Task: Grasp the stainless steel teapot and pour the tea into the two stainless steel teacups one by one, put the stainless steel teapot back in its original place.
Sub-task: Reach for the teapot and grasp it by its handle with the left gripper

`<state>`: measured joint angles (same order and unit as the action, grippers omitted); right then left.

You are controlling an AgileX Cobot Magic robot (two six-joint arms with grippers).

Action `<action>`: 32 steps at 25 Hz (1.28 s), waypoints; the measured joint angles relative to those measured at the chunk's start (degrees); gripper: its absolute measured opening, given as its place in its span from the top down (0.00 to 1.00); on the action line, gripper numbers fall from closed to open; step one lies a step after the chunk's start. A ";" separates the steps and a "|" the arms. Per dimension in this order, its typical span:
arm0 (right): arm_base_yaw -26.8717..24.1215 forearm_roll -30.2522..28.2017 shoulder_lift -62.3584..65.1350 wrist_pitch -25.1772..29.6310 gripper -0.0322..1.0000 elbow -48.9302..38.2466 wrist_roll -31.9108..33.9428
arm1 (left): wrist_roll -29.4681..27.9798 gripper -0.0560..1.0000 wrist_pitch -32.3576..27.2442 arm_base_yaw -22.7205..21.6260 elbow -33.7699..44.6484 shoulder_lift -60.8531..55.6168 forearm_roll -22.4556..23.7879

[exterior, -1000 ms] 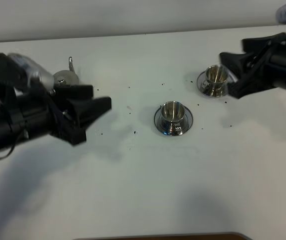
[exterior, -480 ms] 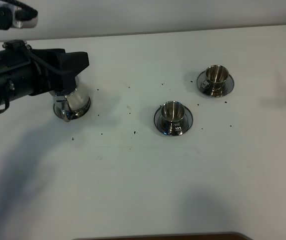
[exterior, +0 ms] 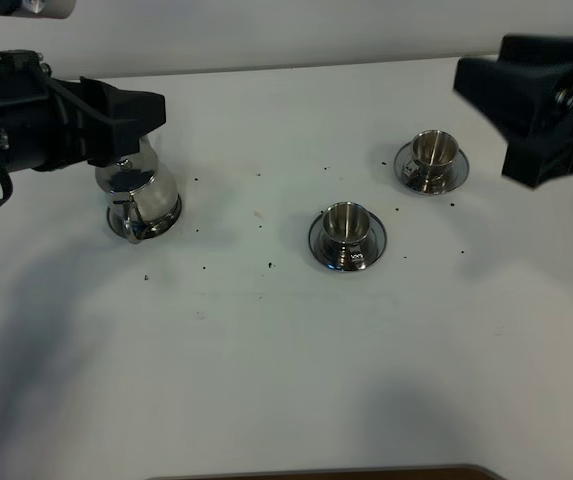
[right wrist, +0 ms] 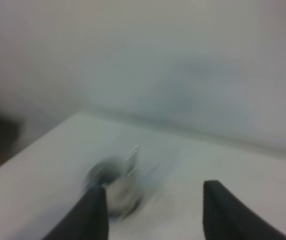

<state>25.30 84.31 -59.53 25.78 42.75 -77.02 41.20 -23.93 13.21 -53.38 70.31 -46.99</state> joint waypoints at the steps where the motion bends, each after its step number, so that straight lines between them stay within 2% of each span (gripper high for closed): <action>1: 0.00 -6.50 0.05 2.37 0.55 0.00 4.80 | -0.66 0.43 -0.66 0.00 -0.11 0.00 0.88; 5: 0.00 -34.19 0.06 10.87 0.55 0.21 30.43 | -1.65 0.43 -2.19 0.00 -0.20 0.00 1.86; 8: 0.00 -51.67 0.12 18.06 0.55 2.29 49.26 | -2.02 0.43 -5.22 0.00 -1.13 0.09 2.20; 10: 0.00 -60.01 0.55 23.55 0.55 3.51 56.91 | -2.65 0.43 -7.97 0.00 -2.88 0.62 2.66; 12: 0.00 -66.51 1.71 28.94 0.55 3.79 61.33 | -4.49 0.43 -10.90 0.00 -5.37 1.72 4.12; 16: 0.00 -72.86 6.08 38.18 0.55 3.91 65.42 | -10.70 0.43 -16.09 0.00 -10.43 5.67 8.42; 20: 0.00 -76.21 13.06 43.09 0.55 3.91 67.49 | -15.67 0.43 -22.25 0.00 -15.47 9.86 13.23; 23: 0.00 -79.01 19.23 43.57 0.55 2.95 69.14 | -17.74 0.43 -25.14 0.00 -17.43 12.16 15.13; 32: 0.00 -81.39 38.82 43.48 0.55 -9.72 69.55 | -18.27 0.43 -25.33 0.00 -17.96 13.09 15.43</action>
<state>25.30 2.92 -20.71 69.26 33.03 -7.47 22.93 -49.26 13.21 -71.34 83.40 -31.55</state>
